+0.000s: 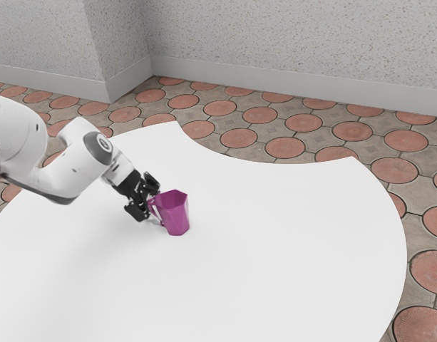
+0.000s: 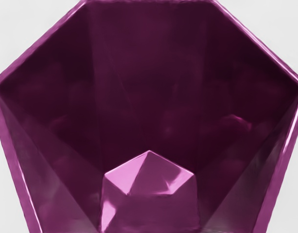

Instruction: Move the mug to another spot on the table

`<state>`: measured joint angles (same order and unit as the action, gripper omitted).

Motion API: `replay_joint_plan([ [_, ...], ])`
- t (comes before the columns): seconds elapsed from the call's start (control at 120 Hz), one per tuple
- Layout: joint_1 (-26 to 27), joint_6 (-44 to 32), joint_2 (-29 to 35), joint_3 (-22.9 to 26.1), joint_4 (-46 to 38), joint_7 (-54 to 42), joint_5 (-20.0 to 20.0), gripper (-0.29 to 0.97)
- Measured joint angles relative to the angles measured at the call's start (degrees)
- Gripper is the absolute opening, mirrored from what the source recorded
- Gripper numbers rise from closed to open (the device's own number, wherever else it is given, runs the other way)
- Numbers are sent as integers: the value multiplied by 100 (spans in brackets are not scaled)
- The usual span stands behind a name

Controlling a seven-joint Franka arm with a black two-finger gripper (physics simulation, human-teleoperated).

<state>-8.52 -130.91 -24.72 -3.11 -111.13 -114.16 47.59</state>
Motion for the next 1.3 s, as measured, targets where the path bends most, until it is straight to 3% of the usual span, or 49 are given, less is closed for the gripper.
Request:
replay_joint_plan([
  [0.2, -120, 110, 687, 82, -359, -23, 17, 63],
  [0.392, -137, 286, 1833, 117, -1009, 13, -80, 66],
  [0.442, -161, 335, 2027, 214, -1036, 148, -457, 66],
  [0.642, -36, 1116, 2197, 543, -272, 1280, -2710, 67],
  [0.775, 131, 1871, 2178, 650, 366, 2160, -3713, 68],
  [0.992, 523, 2661, 2223, 679, 1261, 3292, -4431, 68],
  [1.3, 445, 3194, 2224, 673, 1578, 4339, -4602, 68],
])
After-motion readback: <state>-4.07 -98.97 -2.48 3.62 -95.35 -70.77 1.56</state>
